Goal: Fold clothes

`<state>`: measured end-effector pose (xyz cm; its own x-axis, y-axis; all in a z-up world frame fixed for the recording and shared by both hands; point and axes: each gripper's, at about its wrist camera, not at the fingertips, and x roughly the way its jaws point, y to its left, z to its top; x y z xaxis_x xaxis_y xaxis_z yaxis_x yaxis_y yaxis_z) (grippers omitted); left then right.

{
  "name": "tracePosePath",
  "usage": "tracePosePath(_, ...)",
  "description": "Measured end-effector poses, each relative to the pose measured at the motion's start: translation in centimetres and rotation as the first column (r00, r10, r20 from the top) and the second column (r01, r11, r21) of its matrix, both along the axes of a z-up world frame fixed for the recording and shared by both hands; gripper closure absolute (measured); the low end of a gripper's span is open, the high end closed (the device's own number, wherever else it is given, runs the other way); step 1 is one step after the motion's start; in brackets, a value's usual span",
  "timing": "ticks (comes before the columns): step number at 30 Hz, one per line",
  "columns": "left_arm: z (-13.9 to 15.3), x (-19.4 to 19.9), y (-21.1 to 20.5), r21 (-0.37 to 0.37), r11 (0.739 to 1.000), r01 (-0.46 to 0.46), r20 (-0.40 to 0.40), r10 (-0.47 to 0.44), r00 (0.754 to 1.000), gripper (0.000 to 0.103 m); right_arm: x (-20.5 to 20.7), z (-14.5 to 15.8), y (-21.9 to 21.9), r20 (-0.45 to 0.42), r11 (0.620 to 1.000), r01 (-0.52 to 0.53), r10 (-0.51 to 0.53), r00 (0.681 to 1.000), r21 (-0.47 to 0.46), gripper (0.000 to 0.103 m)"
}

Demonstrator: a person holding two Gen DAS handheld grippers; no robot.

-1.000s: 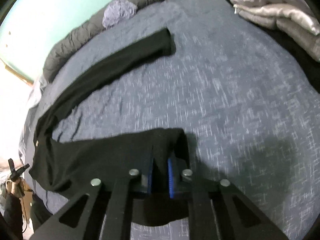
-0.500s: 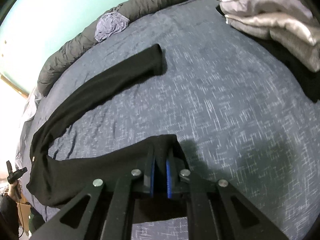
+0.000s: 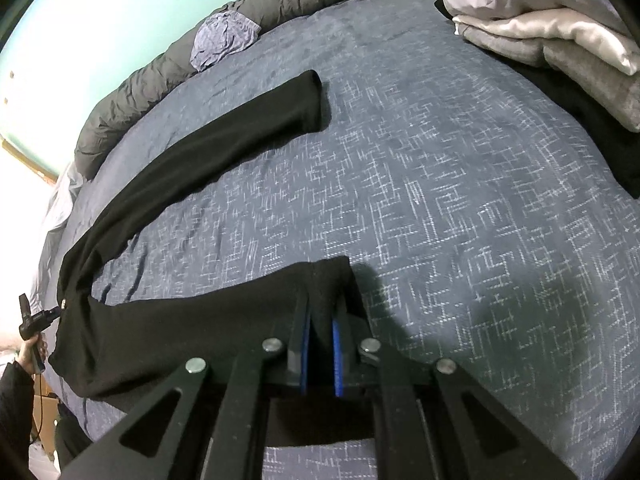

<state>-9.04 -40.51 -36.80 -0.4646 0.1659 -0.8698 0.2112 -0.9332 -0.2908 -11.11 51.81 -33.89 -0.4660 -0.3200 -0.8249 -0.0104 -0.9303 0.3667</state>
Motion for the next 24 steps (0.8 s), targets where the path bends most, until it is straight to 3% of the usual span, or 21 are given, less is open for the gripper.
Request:
tracePosePath(3,0.8,0.2,0.0,-0.006,1.0,0.006,-0.038,-0.007,0.999,0.085,0.0,-0.1,0.0,0.002,1.0,-0.002,0.002,1.0,0.003,0.095)
tracePosePath(8,2.6,0.7,0.4,0.022,0.998,0.062,-0.114,-0.059,0.992,0.085,0.0,-0.3,0.0,0.006,1.0,-0.001,0.001,1.0,0.002,0.095)
tracePosePath(13,3.2,0.2,0.4,0.141,0.984,0.113,-0.163,-0.089,0.983,0.085,0.1,-0.4,-0.1,0.012,1.0,0.003,-0.003,1.0,0.002,0.095)
tracePosePath(17,3.0,-0.7,1.5,0.13,0.979,0.159,-0.132,-0.142,0.981,0.084,0.3,-0.4,-0.2,0.016,1.0,0.002,-0.002,1.0,0.003,0.095)
tracePosePath(19,2.4,-1.2,1.9,0.12,0.977,0.173,-0.092,-0.163,0.982,0.077,0.3,-0.4,-0.1,0.015,1.0,0.005,-0.005,1.0,0.0,0.095)
tracePosePath(20,1.9,-1.4,1.9,0.105,0.979,0.173,-0.065,-0.167,0.984,0.072,0.3,-0.4,-0.1,0.015,1.0,0.006,-0.006,1.0,-0.002,0.095)
tracePosePath(24,1.4,-1.2,1.6,0.066,0.986,0.15,-0.057,-0.146,0.988,0.072,0.4,-0.5,-0.2,0.016,1.0,0.007,-0.007,1.0,-0.003,0.095)
